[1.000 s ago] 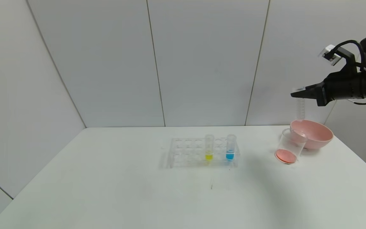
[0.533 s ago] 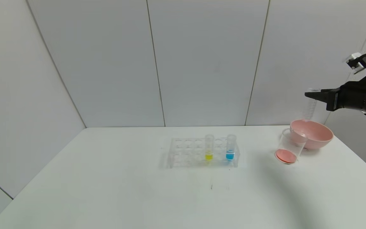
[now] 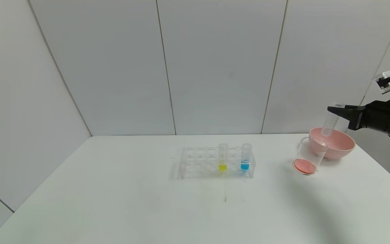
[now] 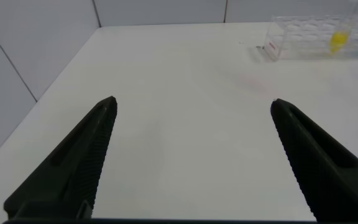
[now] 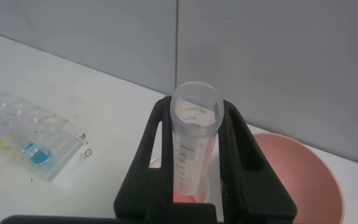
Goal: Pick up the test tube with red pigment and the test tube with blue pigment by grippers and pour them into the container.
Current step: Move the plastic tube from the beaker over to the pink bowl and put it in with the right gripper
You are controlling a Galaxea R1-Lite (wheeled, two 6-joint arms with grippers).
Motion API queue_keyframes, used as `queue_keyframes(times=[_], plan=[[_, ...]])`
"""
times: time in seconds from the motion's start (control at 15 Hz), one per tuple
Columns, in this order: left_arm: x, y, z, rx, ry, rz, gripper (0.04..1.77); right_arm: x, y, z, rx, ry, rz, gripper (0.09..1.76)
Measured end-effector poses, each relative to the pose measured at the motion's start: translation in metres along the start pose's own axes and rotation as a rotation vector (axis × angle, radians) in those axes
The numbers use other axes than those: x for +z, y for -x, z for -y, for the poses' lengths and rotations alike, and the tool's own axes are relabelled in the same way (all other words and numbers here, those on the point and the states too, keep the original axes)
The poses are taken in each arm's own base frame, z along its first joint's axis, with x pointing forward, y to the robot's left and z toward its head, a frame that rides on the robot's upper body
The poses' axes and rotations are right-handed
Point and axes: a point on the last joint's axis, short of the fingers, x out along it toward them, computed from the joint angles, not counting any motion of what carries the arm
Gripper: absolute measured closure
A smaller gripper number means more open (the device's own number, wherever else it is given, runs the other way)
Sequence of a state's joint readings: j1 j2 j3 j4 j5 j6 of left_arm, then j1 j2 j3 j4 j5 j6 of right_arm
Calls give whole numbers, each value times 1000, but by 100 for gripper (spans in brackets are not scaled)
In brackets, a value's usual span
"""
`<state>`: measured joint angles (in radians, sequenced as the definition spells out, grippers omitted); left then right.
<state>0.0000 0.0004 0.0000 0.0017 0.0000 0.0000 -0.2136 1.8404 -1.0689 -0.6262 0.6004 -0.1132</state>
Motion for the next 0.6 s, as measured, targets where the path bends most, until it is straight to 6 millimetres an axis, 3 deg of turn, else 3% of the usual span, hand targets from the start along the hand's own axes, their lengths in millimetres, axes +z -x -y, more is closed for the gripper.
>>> queue_keyframes(times=[0.27, 0.6], plan=[[0, 0, 0, 0, 0, 0, 5, -3, -2, 18, -41, -8, 1, 136], [0, 0, 0, 0, 0, 1, 5, -13, -14, 63, -128, -8, 7, 136]])
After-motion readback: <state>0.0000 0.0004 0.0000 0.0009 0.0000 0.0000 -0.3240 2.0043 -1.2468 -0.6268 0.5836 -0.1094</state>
